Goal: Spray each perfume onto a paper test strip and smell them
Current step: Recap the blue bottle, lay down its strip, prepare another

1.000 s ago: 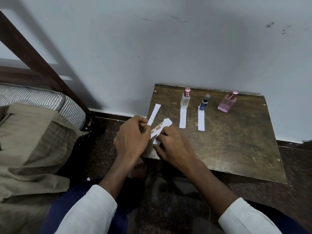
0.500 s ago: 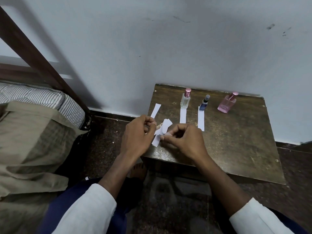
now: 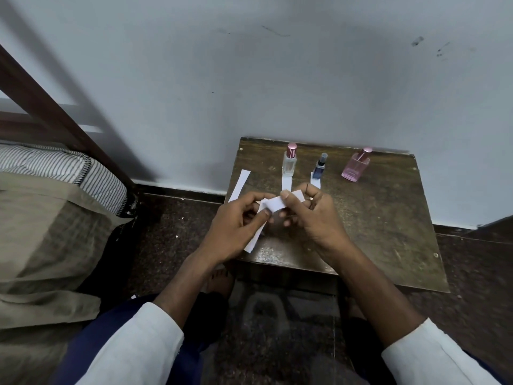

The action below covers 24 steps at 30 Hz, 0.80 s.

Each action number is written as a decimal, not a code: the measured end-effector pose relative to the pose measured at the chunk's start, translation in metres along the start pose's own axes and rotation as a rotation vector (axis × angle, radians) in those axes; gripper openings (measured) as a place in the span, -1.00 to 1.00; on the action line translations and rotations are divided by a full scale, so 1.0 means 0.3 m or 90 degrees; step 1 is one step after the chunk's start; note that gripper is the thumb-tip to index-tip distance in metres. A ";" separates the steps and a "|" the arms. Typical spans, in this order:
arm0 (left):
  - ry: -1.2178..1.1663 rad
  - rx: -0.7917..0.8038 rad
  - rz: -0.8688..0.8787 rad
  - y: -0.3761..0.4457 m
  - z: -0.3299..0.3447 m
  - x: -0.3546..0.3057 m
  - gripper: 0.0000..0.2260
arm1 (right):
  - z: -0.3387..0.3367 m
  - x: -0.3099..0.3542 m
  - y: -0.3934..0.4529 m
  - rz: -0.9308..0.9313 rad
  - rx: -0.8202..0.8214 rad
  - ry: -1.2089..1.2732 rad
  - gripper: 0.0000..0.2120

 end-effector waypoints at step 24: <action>0.096 -0.110 0.045 0.003 -0.018 -0.011 -0.92 | 0.008 0.118 -0.042 -0.376 -0.047 -0.370 -0.93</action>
Point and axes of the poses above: each hand's wrist, its own y-axis towards the middle knuckle, its own z-axis out of the palm, x = y × z, the point moved 10 cm from there along y, towards the middle knuckle, and after that the axes turned 13 degrees about -x, right-handed, at the moved point
